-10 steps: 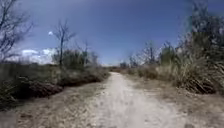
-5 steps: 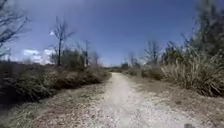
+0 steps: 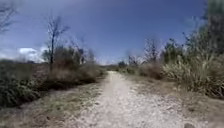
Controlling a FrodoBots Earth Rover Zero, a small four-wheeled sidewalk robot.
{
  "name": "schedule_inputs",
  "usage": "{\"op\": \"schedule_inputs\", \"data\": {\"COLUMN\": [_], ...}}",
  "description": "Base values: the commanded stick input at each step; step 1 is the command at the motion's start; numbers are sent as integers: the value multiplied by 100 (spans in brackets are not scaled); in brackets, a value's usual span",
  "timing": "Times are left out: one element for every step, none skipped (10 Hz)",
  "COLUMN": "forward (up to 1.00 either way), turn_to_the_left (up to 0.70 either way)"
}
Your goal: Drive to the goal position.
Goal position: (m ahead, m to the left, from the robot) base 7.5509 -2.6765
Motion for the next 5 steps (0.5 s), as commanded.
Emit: {"op": "schedule_inputs", "data": {"forward": [70,70,70,70,70], "turn_to_the_left": [0,0,0,0,0]}}
